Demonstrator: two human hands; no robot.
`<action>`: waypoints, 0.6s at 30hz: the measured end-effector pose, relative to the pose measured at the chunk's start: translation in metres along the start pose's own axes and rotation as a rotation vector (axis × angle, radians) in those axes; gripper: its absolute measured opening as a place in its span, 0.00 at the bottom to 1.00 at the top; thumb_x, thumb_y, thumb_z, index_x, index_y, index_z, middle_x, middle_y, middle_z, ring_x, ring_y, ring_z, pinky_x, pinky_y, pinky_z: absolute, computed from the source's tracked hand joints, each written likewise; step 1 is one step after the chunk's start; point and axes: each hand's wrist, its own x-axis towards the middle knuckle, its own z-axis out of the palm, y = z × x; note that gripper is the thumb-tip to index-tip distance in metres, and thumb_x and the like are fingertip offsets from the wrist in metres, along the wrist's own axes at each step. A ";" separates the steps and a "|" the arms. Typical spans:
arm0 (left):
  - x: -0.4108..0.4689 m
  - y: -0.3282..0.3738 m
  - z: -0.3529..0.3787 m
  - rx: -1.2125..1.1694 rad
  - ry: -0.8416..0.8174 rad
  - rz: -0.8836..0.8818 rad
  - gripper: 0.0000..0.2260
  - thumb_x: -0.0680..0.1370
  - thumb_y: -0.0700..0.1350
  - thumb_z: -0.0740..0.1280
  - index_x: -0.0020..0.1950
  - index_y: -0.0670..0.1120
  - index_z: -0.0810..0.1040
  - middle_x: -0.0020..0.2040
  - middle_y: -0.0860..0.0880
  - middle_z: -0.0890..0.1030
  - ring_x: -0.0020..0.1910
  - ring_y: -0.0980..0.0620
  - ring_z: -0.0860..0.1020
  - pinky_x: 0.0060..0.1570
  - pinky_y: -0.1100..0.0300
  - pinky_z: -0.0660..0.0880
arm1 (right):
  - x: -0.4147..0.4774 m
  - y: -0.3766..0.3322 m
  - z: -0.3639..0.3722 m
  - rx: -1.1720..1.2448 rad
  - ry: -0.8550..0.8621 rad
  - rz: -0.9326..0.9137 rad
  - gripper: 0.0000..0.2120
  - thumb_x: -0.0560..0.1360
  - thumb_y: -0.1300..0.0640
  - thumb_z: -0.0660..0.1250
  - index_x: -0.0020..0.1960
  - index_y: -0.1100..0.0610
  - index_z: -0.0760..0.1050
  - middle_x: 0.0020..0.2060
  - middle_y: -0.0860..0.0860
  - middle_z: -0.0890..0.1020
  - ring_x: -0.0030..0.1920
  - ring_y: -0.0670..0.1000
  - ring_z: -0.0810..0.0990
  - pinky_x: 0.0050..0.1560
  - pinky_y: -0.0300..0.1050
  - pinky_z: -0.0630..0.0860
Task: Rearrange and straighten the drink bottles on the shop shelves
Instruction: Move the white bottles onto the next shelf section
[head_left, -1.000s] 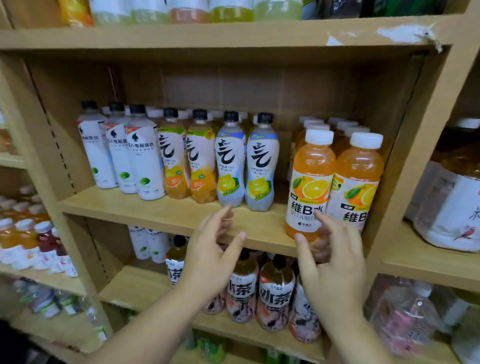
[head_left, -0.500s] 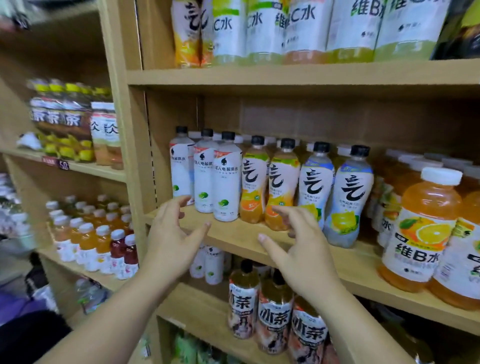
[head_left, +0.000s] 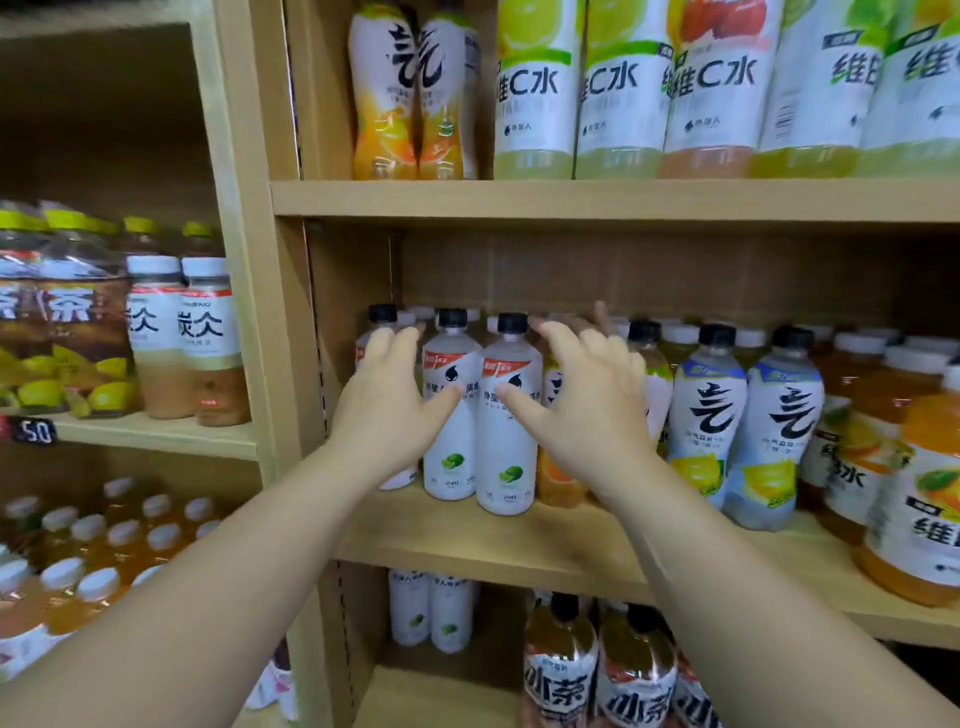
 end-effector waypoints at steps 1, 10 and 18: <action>0.006 0.000 0.003 0.013 -0.016 0.008 0.31 0.78 0.58 0.70 0.77 0.47 0.66 0.69 0.48 0.69 0.64 0.45 0.74 0.51 0.54 0.72 | 0.002 -0.003 0.005 -0.030 -0.011 0.016 0.33 0.74 0.33 0.68 0.74 0.47 0.69 0.69 0.50 0.76 0.75 0.57 0.64 0.76 0.61 0.56; 0.021 -0.003 0.024 -0.126 -0.128 -0.090 0.23 0.82 0.56 0.65 0.73 0.45 0.68 0.47 0.49 0.74 0.40 0.52 0.75 0.31 0.59 0.64 | 0.005 -0.017 0.032 -0.177 -0.084 0.032 0.43 0.77 0.33 0.63 0.79 0.63 0.62 0.71 0.57 0.76 0.83 0.58 0.48 0.80 0.59 0.44; 0.024 -0.012 0.013 -0.279 -0.132 0.014 0.25 0.78 0.56 0.72 0.70 0.55 0.66 0.58 0.53 0.79 0.52 0.52 0.78 0.48 0.55 0.79 | -0.014 -0.021 0.035 0.100 0.056 0.103 0.36 0.74 0.44 0.74 0.75 0.58 0.67 0.63 0.50 0.73 0.69 0.51 0.69 0.74 0.50 0.67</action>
